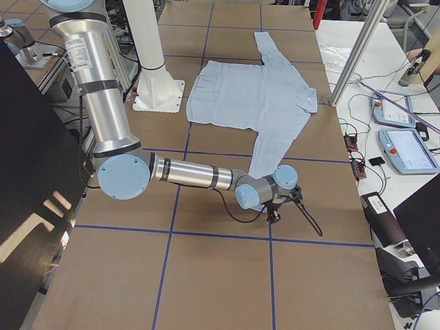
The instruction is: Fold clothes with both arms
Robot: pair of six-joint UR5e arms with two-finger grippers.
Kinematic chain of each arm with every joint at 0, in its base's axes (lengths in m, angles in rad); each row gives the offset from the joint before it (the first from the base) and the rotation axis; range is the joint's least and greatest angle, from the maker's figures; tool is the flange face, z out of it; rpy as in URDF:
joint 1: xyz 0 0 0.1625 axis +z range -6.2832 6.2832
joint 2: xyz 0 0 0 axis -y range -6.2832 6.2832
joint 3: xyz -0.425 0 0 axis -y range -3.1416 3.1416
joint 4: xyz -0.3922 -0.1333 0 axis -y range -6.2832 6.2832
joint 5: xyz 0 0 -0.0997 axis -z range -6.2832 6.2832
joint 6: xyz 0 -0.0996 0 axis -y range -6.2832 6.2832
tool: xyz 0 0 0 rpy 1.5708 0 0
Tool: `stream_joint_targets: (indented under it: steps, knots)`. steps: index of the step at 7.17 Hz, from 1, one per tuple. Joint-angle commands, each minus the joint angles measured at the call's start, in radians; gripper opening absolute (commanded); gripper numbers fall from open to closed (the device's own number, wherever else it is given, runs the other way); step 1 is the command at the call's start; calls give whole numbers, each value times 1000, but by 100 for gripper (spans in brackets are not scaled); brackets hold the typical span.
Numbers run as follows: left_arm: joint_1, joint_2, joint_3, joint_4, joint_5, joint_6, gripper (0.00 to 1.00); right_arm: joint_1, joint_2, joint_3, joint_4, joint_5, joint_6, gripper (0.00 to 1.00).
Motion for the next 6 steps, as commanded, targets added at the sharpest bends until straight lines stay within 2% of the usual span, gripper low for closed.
stream_joint_targets:
  steps: [1, 2, 3, 6]
  knots:
    - [1, 0, 2, 0, 0, 0, 100, -4, 1, 0, -1, -7, -1, 33]
    - [-1, 0, 2, 0, 0, 0, 100, -4, 1, 0, -1, -7, 2, 8]
    - [-1, 0, 2, 0, 2, 0, 100, -2, 1, 0, -1, -6, 2, 0]
    - [-2, 2, -1, 0, 0, 0, 100, 1, -3, 52, -4, 65, 34, 0]
